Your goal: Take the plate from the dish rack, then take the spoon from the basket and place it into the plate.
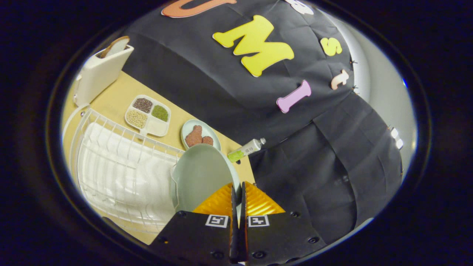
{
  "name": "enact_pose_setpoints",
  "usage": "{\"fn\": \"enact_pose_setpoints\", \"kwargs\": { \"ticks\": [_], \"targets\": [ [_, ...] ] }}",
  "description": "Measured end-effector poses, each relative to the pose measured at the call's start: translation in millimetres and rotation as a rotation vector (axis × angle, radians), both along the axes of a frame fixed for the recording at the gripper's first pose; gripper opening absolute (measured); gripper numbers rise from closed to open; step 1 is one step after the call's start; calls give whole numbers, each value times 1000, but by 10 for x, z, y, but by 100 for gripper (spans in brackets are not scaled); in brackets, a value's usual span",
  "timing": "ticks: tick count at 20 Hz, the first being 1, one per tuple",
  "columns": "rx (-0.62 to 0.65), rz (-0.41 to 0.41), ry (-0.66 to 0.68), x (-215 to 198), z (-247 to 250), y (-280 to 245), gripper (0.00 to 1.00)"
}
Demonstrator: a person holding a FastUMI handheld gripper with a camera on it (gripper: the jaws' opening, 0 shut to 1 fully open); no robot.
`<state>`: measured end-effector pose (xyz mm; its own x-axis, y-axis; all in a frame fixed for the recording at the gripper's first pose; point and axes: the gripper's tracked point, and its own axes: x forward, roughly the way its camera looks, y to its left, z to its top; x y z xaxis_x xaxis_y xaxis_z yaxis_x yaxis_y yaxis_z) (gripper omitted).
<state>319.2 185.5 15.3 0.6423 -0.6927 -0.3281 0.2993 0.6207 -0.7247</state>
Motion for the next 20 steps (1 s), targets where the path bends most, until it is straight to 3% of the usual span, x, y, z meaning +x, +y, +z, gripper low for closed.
{"fn": "enact_pose_setpoints", "kwargs": {
  "ticks": [12, 14, 20],
  "targets": [
    [-149, -72, -53, -85, 125, -285, 6],
    [-200, -65, -89, -90, 302, -309, 6],
    [-115, 12, -92, -187, 321, -285, 5]
  ]
}}
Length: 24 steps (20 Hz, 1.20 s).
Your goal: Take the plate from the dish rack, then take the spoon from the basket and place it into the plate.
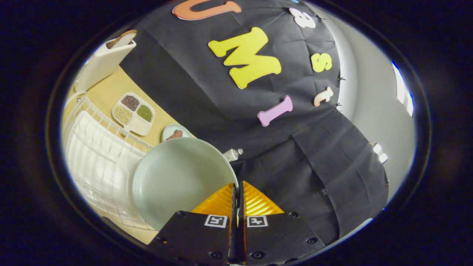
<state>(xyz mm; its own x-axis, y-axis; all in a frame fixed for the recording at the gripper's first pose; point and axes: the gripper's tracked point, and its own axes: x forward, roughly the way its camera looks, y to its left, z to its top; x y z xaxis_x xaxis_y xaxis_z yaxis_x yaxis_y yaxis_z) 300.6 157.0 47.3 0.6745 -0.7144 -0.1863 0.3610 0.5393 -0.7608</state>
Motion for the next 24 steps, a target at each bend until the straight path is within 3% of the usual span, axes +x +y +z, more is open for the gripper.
{"fn": "enact_pose_setpoints", "kwargs": {
  "ticks": [6, 13, 20, 24],
  "targets": [
    [313, 122, -3, -313, -210, -190, 6],
    [740, 197, 31, -859, -583, -560, 6],
    [997, 230, 52, -1542, -1000, -945, 6],
    [1073, 244, 82, -1839, -1387, -1041, 6]
  ]
}}
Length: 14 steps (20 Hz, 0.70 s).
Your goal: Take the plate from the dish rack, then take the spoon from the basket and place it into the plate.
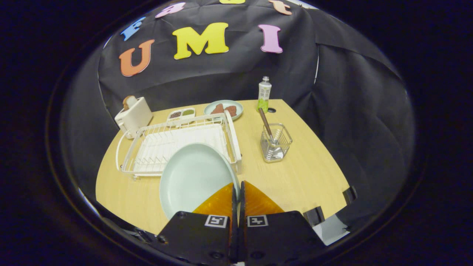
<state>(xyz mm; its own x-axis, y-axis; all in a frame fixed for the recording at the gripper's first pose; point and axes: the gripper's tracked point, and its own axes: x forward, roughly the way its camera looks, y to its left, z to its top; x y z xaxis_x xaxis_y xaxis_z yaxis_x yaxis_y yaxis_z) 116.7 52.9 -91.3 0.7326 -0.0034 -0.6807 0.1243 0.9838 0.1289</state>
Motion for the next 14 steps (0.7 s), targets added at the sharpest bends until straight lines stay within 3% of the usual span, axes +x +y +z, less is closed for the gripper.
{"fn": "enact_pose_setpoints", "kwargs": {
  "ticks": [9, 14],
  "targets": [
    [181, 15, 172, 134, -1137, -8, 6],
    [160, 30, 202, 201, -1420, -75, 6]
  ]
}}
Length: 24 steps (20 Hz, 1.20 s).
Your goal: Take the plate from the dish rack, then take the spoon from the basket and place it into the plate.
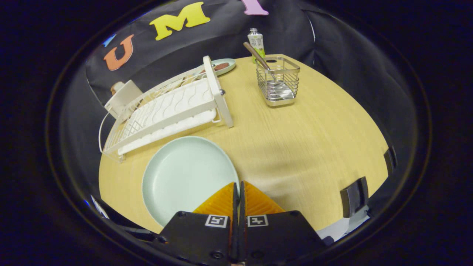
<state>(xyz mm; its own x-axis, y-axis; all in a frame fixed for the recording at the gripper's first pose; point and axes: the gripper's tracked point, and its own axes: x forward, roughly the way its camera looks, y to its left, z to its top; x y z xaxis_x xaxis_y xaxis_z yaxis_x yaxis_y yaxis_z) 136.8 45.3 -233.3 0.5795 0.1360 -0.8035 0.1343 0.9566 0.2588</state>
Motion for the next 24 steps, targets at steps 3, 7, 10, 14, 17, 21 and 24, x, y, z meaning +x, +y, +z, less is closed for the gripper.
{"fn": "enact_pose_setpoints", "kwargs": {
  "ticks": [3, 7, 10, 14, 17, 21, 24],
  "targets": [
    [4, 9, -26, 22, -10, 31, 6],
    [-25, 50, -106, 11, 67, 46, 6],
    [-82, 84, -220, 53, 218, 2, 40],
    [-161, 99, -392, 47, 395, -131, 79],
    [-133, 71, -433, 118, 400, -306, 100],
    [-145, 12, -467, 353, 509, -739, 100],
    [-180, 3, -506, 564, 696, -971, 99]
  ]
}}
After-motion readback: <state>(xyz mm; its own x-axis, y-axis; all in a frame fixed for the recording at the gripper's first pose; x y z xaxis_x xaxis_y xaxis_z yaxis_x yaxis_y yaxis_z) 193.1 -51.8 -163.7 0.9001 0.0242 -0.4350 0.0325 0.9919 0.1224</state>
